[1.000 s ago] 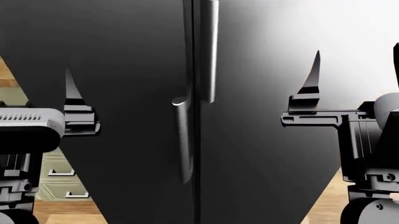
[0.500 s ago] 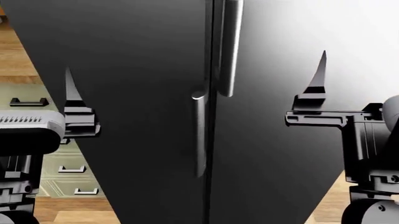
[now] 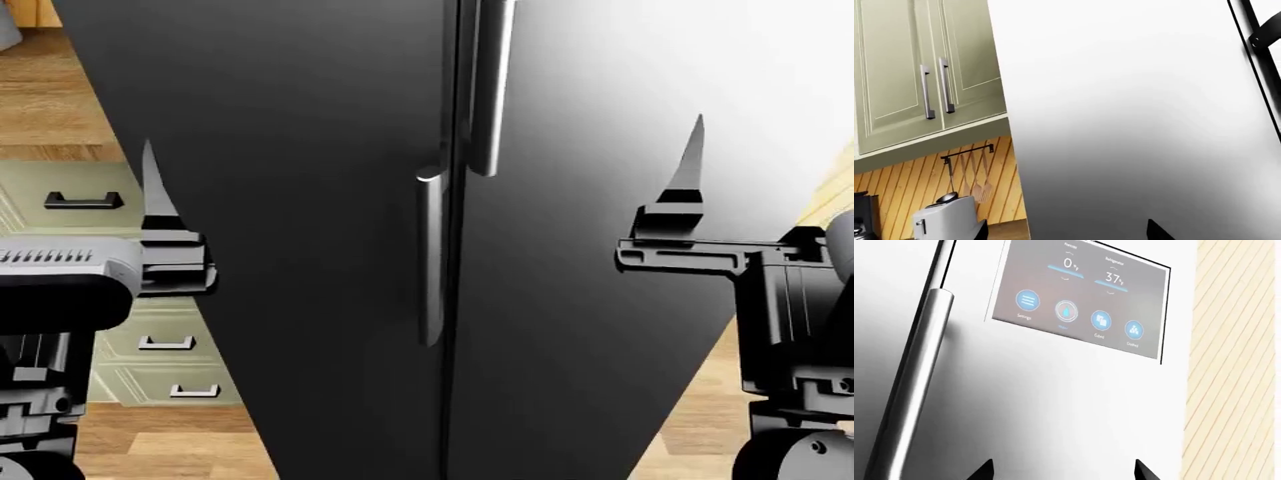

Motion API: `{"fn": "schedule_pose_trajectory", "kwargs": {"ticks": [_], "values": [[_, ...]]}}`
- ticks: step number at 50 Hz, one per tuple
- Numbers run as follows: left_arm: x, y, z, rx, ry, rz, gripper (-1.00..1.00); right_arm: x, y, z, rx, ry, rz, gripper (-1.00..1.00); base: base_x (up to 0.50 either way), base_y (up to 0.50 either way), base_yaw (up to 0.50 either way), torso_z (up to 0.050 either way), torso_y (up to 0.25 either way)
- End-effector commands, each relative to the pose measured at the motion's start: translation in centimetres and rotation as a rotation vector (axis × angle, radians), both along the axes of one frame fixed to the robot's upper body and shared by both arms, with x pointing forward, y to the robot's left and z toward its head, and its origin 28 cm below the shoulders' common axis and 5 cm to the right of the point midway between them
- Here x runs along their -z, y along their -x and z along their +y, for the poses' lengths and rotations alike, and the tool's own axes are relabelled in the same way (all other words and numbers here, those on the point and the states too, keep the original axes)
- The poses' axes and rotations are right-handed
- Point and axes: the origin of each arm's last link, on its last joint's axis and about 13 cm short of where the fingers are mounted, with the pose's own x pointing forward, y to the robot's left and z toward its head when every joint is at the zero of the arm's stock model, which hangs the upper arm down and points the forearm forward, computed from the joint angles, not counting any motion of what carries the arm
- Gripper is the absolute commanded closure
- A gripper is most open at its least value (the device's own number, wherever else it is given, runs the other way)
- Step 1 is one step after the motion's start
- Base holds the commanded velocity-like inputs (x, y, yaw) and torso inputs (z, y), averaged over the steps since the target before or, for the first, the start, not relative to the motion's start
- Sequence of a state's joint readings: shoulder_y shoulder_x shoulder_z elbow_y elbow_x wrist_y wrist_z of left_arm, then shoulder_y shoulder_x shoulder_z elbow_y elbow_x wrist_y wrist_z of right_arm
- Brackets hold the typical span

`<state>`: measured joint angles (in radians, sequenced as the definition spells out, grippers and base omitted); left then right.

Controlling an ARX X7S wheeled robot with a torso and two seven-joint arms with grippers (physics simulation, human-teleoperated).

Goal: Open the fridge door

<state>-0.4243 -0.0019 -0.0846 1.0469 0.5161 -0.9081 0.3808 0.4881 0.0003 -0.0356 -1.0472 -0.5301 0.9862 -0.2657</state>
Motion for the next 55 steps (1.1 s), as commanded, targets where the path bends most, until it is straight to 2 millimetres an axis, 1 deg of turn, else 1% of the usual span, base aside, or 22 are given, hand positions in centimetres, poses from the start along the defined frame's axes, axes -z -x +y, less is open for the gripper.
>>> {"fn": "schedule_pose_trajectory", "kwargs": {"ticks": [1,4,8,11,15,20,27,34,36,42,43,44,45,46,48,49,50,55], "values": [[0.0,-0.3,-0.5,0.029,-0.014,0.04,-1.0,-0.2,-0.1,0.6,-0.038,0.026,0.122,-1.0,0.0,0.0,0.0,0.0,0.0],[0.5,-0.9,-0.9,0.06,-0.03,0.104,-1.0,-0.3,0.2,1.2,-0.07,0.052,0.209,-1.0,0.0,0.0,0.0,0.0,0.0],[1.0,-1.2,-1.4,0.087,-0.049,0.157,-1.0,-0.4,-0.2,1.6,-0.055,0.064,0.307,-1.0,0.0,0.0,0.0,0.0,0.0],[1.2,-1.3,-1.5,0.094,-0.056,0.175,-1.0,-0.6,-0.3,1.7,-0.072,0.052,0.341,-1.0,0.0,0.0,0.0,0.0,0.0],[1.1,-1.2,-1.5,0.087,-0.056,0.174,-1.0,-0.9,-0.5,1.8,-0.14,0.021,0.37,-1.0,0.0,0.0,0.0,0.0,0.0],[1.1,-1.1,-1.3,0.072,-0.052,0.166,-1.0,-0.9,-0.9,2.0,-0.203,0.032,0.396,-1.0,0.0,0.0,0.0,0.0,0.0],[1.0,-0.8,-1.0,0.057,-0.045,0.156,-1.0,-0.9,-2.4,3.1,-0.265,0.046,0.436,-1.0,0.0,0.0,0.0,0.0,0.0],[0.9,-0.2,-0.3,0.024,-0.028,0.142,-1.0,-1.0,-3.8,3.4,-0.298,-0.005,0.457,-1.0,0.0,0.0,0.0,0.0,0.0],[1.0,-0.2,-0.2,0.02,-0.025,0.142,-1.0,-0.8,-4.3,3.5,-0.331,-0.039,0.476,-1.0,0.0,0.0,0.0,0.0,0.0],[1.1,0.1,0.1,0.01,-0.017,0.136,-1.0,-1.1,-5.1,5.1,-0.389,-0.076,0.484,-1.0,0.0,0.0,0.0,0.0,0.0],[1.1,0.1,0.1,0.008,-0.016,0.136,-1.0,-1.3,-5.2,5.2,-0.377,-0.084,0.481,-1.0,0.0,0.0,0.0,0.0,0.0],[1.2,0.2,0.1,0.007,-0.014,0.137,-1.0,-2.0,-5.7,3.9,-0.286,-0.117,0.465,-1.0,0.0,0.0,0.0,0.0,0.0],[1.2,0.2,0.2,0.006,-0.014,0.137,-1.0,-2.8,-6.1,3.3,-0.227,-0.142,0.456,-1.0,0.0,0.0,0.0,0.0,0.0],[1.3,0.2,0.2,0.005,-0.013,0.137,-1.0,-3.2,-6.0,3.6,-0.205,-0.154,0.452,-1.0,0.0,0.0,0.0,0.0,0.0],[1.3,0.2,0.2,0.005,-0.011,0.138,-1.0,-3.4,-5.2,5.0,-0.22,-0.163,0.454,-1.0,0.0,0.0,0.0,0.0,0.0],[1.4,0.1,0.2,0.005,-0.01,0.139,-1.0,-3.5,-4.6,5.7,-0.345,-0.133,0.476,-1.0,0.0,0.0,0.0,0.0,0.0],[1.4,0.1,0.2,0.006,-0.01,0.14,-1.0,-3.5,-4.1,6.1,-0.428,-0.116,0.49,-1.0,0.0,0.0,0.0,0.0,0.0],[1.4,0.1,0.1,0.007,-0.009,0.14,-1.0,-4.2,-3.7,6.8,-0.452,-0.15,0.484,-1.0,0.0,0.0,0.0,0.0,0.0]]}}
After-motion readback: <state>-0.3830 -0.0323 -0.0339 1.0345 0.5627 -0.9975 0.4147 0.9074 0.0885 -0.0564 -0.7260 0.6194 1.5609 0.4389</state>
